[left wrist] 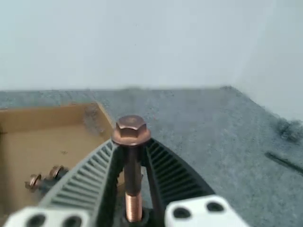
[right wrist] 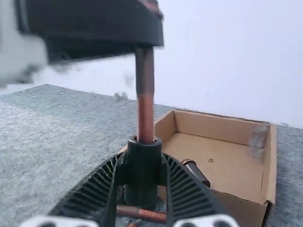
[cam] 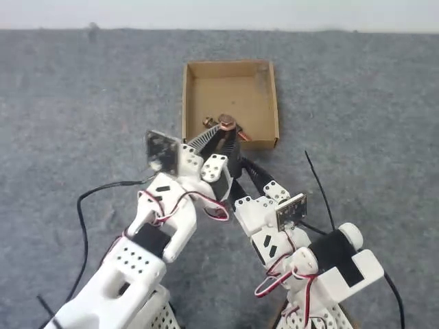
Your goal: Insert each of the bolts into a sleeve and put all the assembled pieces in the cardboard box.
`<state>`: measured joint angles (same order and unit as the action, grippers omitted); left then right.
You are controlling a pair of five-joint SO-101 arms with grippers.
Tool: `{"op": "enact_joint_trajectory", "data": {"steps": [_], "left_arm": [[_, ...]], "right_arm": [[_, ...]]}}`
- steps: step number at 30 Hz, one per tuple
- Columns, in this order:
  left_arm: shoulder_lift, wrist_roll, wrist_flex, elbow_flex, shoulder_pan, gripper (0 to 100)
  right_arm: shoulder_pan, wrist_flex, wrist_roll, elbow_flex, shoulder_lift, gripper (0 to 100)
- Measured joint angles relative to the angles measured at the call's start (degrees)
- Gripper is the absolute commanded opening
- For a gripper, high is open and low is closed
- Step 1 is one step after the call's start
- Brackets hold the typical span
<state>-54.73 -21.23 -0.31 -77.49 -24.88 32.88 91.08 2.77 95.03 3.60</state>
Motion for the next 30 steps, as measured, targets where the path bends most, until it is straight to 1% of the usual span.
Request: {"op": "enact_joint_trajectory", "data": {"steps": [6, 12, 17, 27, 30], "left_arm": [[0.62, 0.26, -0.09, 0.00, -0.70, 1], [-3.16, 0.35, 0.00, -2.99, -0.88, 1], [-5.71, 0.44, 4.57, -2.99, -1.85, 1], [-5.89, 0.44, 5.27, -2.99, -2.20, 1], [-6.33, 0.44, 7.12, -2.81, -2.20, 1]], "right_arm": [[-0.35, 0.00, 0.00, 0.00, 0.00, 0.6], [-0.35, 0.00, 0.00, 0.00, 0.00, 0.6], [-0.35, 0.00, -0.09, 0.00, 0.00, 0.6], [-0.70, 0.00, -0.09, 0.00, 0.00, 0.6], [-0.79, 0.00, -0.09, 0.00, 0.09, 0.6]]}}
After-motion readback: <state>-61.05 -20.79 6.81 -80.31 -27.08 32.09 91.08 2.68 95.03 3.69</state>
